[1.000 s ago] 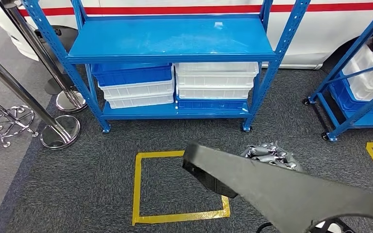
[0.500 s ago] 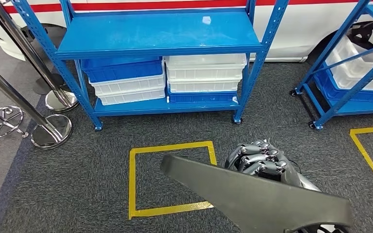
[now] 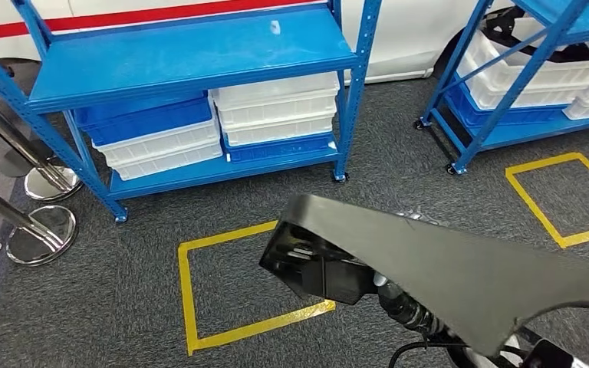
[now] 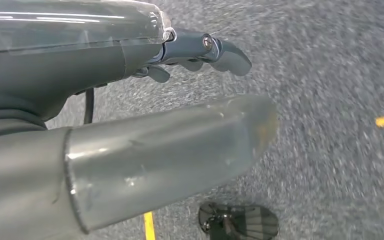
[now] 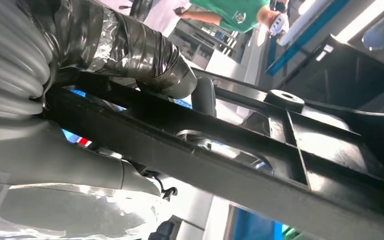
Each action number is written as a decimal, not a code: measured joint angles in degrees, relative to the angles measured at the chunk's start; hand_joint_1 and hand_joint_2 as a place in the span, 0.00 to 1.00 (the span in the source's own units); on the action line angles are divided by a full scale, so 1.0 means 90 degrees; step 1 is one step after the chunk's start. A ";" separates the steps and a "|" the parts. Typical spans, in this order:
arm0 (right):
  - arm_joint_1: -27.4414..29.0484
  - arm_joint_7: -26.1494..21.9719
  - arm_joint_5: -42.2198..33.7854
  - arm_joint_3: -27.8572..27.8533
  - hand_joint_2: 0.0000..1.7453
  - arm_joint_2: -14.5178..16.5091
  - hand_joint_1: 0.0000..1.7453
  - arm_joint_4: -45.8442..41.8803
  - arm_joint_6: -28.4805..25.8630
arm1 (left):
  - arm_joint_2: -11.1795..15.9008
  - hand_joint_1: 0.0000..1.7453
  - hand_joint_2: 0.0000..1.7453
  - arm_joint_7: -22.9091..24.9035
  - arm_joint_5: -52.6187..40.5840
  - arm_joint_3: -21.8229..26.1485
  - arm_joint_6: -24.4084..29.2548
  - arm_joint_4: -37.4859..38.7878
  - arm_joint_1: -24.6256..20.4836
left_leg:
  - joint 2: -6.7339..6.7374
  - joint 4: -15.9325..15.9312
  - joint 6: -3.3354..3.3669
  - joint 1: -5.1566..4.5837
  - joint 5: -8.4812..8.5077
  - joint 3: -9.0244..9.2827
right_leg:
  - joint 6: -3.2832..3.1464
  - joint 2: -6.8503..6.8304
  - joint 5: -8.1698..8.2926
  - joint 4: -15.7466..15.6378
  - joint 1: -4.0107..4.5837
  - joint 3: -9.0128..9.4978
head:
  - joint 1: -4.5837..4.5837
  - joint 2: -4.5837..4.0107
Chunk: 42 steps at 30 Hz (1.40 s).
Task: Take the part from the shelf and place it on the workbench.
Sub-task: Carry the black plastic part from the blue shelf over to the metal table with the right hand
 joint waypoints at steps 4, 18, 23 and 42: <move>-0.0122 0.0109 -0.0206 0.0061 1.00 0.0236 0.99 0.0122 0.0110 | -0.0031 0.00 0.00 -0.0081 -0.0053 -0.0094 -0.0079 0.0000 0.0015 | -0.0572 0.1369 -0.0048 0.0029 -0.0772 -0.0600 | -0.0150 0.0287 0.0097 -0.0031 -0.0018 -0.0084 | -0.0002 0.0000; 0.0326 -0.0172 -0.0700 0.0073 1.00 0.0554 0.99 -0.0394 0.0412 | -0.0140 0.00 0.00 -0.0016 0.0020 -0.0118 0.0029 0.0000 0.0083 | -0.0707 -0.0124 0.0248 0.0061 0.0132 0.0021 | 0.0179 0.0531 -0.0338 0.0901 -0.0011 -0.0623 | 0.0016 0.0001; 0.0381 -0.0212 -0.0784 0.0066 1.00 0.0557 0.99 -0.0419 0.0595 | -0.0143 0.00 0.00 -0.0070 0.0055 -0.0105 0.0049 0.0000 0.0100 | -0.0267 -0.0120 0.0238 0.0047 0.0125 0.0015 | 0.0276 0.0285 -0.0439 0.1462 -0.0119 -0.0767 | 0.0019 0.0000; 0.0783 -0.0524 -0.0938 -0.0409 1.00 0.0596 0.99 -0.0392 0.1014 | 0.0007 0.00 0.00 -0.0302 0.0126 0.0090 0.0095 -0.0002 0.0078 | -0.1088 0.0117 0.0011 0.0073 0.0052 -0.0080 | -0.0039 0.0985 0.0079 0.0055 -0.0033 -0.0110 | 0.0016 0.0000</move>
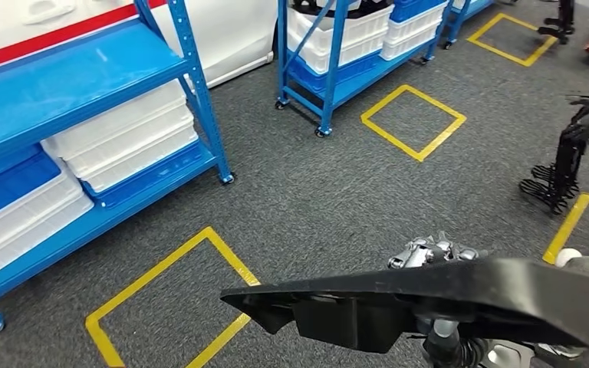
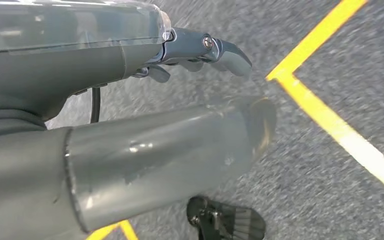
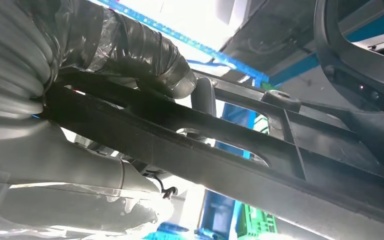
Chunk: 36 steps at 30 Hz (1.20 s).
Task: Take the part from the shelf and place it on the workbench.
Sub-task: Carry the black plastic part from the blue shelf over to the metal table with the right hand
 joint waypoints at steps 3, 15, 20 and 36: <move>0.0147 -0.0060 0.0126 -0.0114 1.00 0.0033 0.99 0.0008 -0.0014 | 0.0059 0.00 0.00 0.0036 -0.0001 0.0041 0.0070 -0.0001 -0.0010 | 0.0099 -0.0162 0.0096 -0.0002 0.0006 0.0075 | 0.0126 0.0144 0.0051 -0.0019 -0.0019 -0.0059 | -0.0001 -0.0001; 0.0370 -0.0189 0.0785 -0.0299 1.00 0.0080 0.99 0.0155 -0.0063 | 0.0149 0.00 0.00 -0.0111 0.0149 0.0353 -0.0052 -0.0002 0.0000 | 0.1042 -0.0199 0.0127 -0.0056 -0.0075 0.0204 | 0.0212 -0.1082 -0.0036 0.0109 0.0002 -0.0041 | 0.0006 -0.0001; 0.0398 -0.0172 0.0938 -0.0250 1.00 0.0126 0.99 0.0136 -0.0031 | 0.0084 0.00 0.00 -0.0127 0.0188 0.0441 -0.0266 -0.0004 -0.0019 | 0.1043 -0.0002 -0.0021 -0.0041 -0.0305 0.0180 | -0.0006 -0.0816 0.0014 -0.0098 0.0013 0.0011 | 0.0004 -0.0001; -0.0030 0.0151 0.0615 0.0208 1.00 0.0171 0.99 0.0063 -0.0331 | 0.0057 0.00 0.00 -0.0084 -0.0038 0.0540 -0.0697 -0.0005 0.0023 | 0.0217 -0.0126 0.0208 -0.0006 0.0061 -0.0012 | 0.0222 -0.0216 -0.0221 0.0418 -0.0007 -0.0294 | 0.0004 -0.0001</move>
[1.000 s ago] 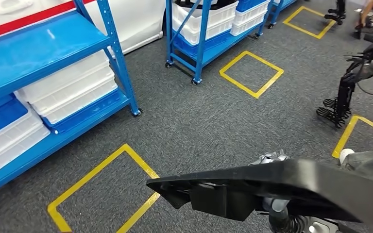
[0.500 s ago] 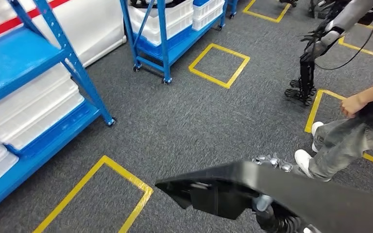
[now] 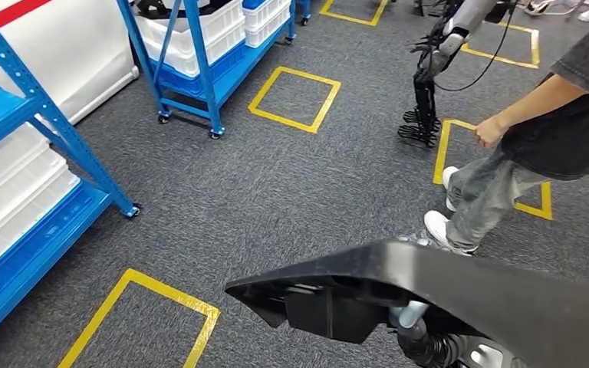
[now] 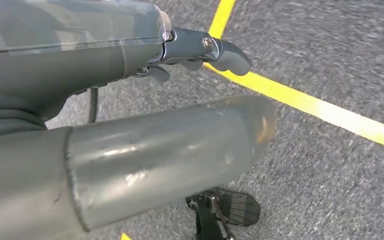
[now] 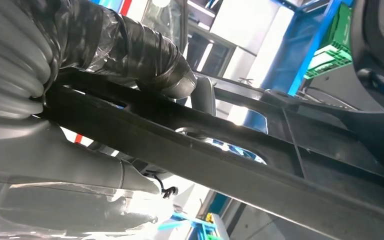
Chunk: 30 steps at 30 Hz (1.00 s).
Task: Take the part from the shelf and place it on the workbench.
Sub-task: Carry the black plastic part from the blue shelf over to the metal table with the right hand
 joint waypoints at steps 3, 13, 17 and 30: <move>0.0038 -0.0027 0.0005 0.0036 1.00 0.0012 0.99 -0.0047 -0.0126 | 0.0005 0.00 0.00 0.0061 -0.0098 0.0000 0.0025 0.0000 0.0039 | 0.0282 0.0002 0.0061 -0.0056 -0.0018 0.0000 | 0.0061 -0.0393 -0.0576 0.1257 -0.0023 -0.0600 | 0.0000 0.0000; 0.0209 -0.0117 0.0180 0.0172 1.00 0.0019 0.99 -0.0250 -0.0255 | 0.0016 0.00 0.00 0.0326 -0.0110 0.0052 0.0123 -0.0002 0.0024 | 0.0940 -0.0041 -0.0086 -0.0129 -0.0159 0.0175 | -0.0301 -0.0708 0.0195 -0.0525 0.0172 0.0325 | -0.0001 0.0000; 0.0110 -0.0067 0.0186 0.0263 1.00 0.0019 0.99 -0.0285 -0.0331 | 0.0012 0.00 0.00 0.0205 -0.0117 0.0089 0.0067 -0.0007 0.0013 | 0.0352 0.1035 -0.0169 -0.0094 -0.0777 -0.0289 | -0.0394 -0.0445 0.0294 -0.0687 0.0098 0.0422 | -0.0004 0.0000; 0.0071 -0.0078 0.0019 0.0277 1.00 0.0021 0.99 -0.0292 -0.0319 | -0.0094 0.00 0.00 0.0090 -0.0165 0.0097 0.0118 -0.0007 -0.0059 | 0.0050 0.0050 -0.0026 -0.0002 -0.0041 0.0025 | -0.0055 0.0065 0.0029 -0.0156 0.0006 0.0165 | -0.0002 0.0000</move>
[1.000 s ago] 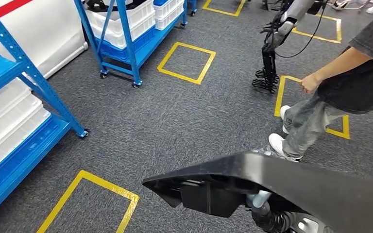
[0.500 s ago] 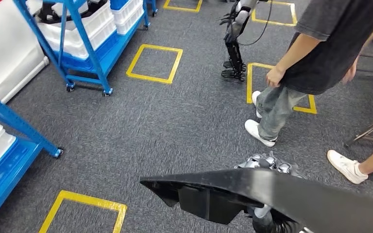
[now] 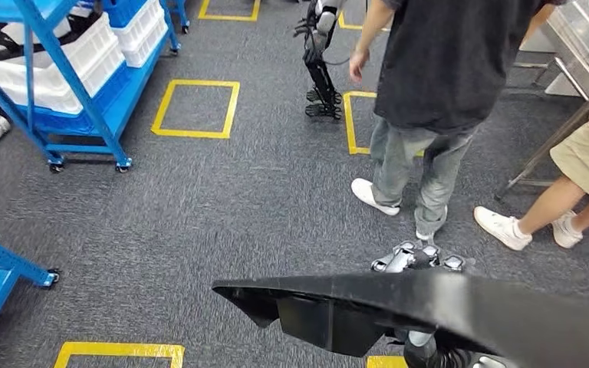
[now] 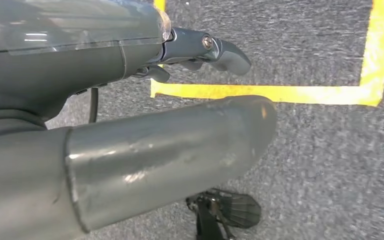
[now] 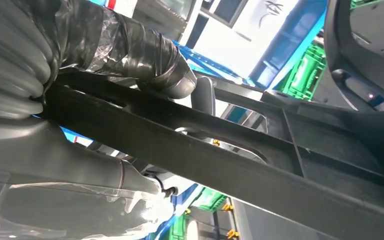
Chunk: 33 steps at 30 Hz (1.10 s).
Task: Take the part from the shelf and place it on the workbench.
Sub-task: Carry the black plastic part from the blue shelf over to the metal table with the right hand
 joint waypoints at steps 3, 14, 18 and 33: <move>-0.0011 0.0000 -0.0002 0.0000 1.00 -0.0001 0.99 -0.0004 0.0000 | -0.0007 0.00 0.00 -0.0004 0.0000 0.0002 0.0000 0.0000 0.0024 | 0.0246 -0.0003 0.0069 -0.0043 -0.0010 -0.0010 | 0.0058 -0.0445 -0.0589 0.1213 -0.0007 -0.0594 | 0.0001 0.0000; -0.0024 0.0025 0.0013 0.0001 1.00 0.0011 0.99 -0.0048 0.0076 | -0.0044 0.00 0.00 0.0140 -0.0080 0.0005 0.0085 -0.0004 -0.0019 | 0.0862 -0.0052 -0.0073 -0.0094 -0.0163 0.0166 | -0.0277 -0.0757 0.0194 -0.0447 0.0194 0.0212 | 0.0000 0.0000; -0.0083 0.0098 0.0026 0.0029 1.00 0.0078 0.99 -0.0059 0.0067 | -0.0040 0.00 0.00 0.0236 -0.0084 0.0026 0.0097 -0.0005 -0.0017 | 0.0287 0.0824 -0.0131 -0.0067 -0.0663 -0.0207 | -0.0341 -0.0539 0.0278 -0.0577 0.0130 0.0300 | -0.0004 0.0000; -0.0119 0.0222 -0.0115 0.0172 1.00 0.0173 0.99 0.0096 0.0100 | -0.0056 0.00 0.00 0.0253 -0.0152 0.0117 0.0042 -0.0007 0.0010 | 0.0024 -0.0020 0.0022 0.0033 0.0092 -0.0101 | 0.0057 -0.0199 -0.0269 0.0396 0.0001 -0.0179 | 0.0003 0.0001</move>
